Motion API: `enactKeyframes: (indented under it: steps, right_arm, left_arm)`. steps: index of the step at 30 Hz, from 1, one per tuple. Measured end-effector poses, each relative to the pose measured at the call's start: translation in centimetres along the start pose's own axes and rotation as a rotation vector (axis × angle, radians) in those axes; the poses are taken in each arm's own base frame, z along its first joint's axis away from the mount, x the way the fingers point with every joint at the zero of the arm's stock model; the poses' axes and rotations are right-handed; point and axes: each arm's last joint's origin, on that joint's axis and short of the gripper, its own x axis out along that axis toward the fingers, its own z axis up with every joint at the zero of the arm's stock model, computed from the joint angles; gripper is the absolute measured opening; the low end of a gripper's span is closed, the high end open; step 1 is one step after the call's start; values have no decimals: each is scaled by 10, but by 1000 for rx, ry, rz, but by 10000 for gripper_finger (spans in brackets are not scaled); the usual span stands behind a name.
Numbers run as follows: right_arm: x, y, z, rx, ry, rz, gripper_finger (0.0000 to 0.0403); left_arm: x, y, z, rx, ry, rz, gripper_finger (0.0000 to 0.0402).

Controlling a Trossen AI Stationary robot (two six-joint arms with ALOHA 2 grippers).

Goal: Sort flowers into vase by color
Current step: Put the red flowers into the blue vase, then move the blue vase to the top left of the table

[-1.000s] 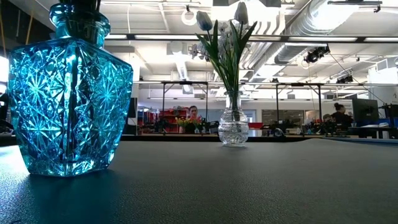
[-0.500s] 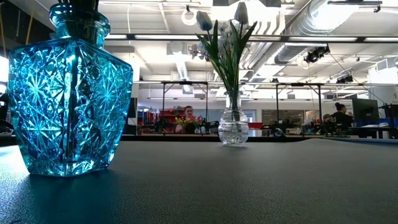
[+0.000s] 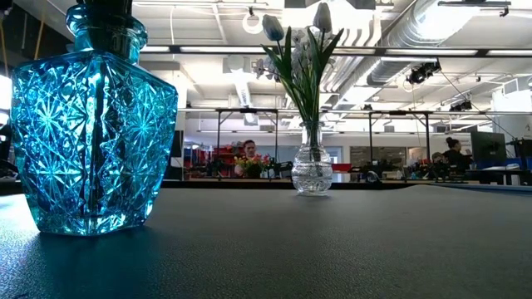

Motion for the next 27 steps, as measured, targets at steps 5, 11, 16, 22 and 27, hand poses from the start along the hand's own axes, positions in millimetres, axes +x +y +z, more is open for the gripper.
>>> enactKeyframes:
  steps: [5, 11, 16, 22, 27]
  right_arm:
    - [0, 0, 0, 0, 0, 0, 155]
    - [0, 0, 0, 17, 2, 0, 155]
    - [0, 0, -2, 4, 15, 0, 155]
    - [0, 0, -2, 1, 17, 0, 155]
    - [0, 0, -2, 2, 16, 0, 155]
  left_arm:
    - [5, -14, 18, 52, 352, 154, 199]
    - [-4, -9, 10, -156, 795, 404, 186]
    - [7, -34, -23, -232, 814, 347, 181]
    - [17, -53, -85, -325, 859, 306, 181]
    - [8, -52, -127, -367, 974, 366, 181]
